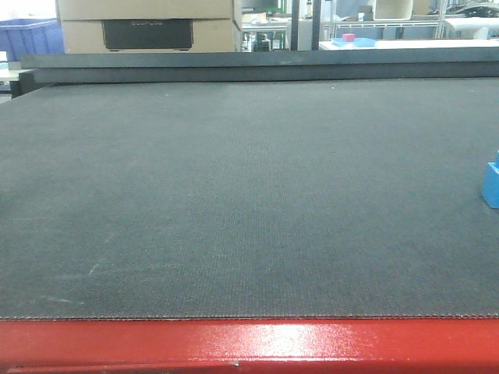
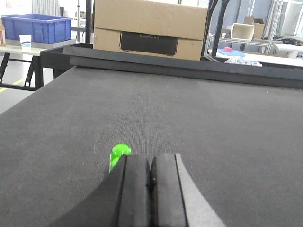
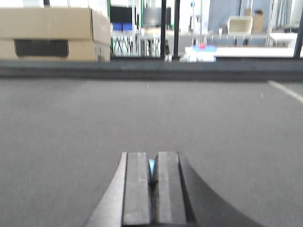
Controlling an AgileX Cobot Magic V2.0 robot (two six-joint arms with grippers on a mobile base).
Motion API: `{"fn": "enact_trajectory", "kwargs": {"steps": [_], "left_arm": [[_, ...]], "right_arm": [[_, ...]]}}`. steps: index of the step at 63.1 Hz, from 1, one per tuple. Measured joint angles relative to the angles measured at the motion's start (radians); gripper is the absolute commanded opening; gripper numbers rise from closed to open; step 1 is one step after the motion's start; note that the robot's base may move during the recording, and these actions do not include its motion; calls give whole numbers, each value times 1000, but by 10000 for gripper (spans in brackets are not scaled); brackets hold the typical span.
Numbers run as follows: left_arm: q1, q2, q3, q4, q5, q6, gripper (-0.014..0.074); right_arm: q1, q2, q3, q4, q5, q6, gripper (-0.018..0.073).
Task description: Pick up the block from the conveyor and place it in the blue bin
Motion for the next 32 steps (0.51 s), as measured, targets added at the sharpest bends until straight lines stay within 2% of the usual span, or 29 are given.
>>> {"fn": "enact_trajectory", "kwargs": {"steps": [17,32], "left_arm": [[0,0,0,-12,-154,0,-111],[0,-1,-90,-26,-155,0,-111]], "right_arm": [[0,0,0,0,-198,0,-162],[0,-1,-76,-2,-249,-19,-162]]}}
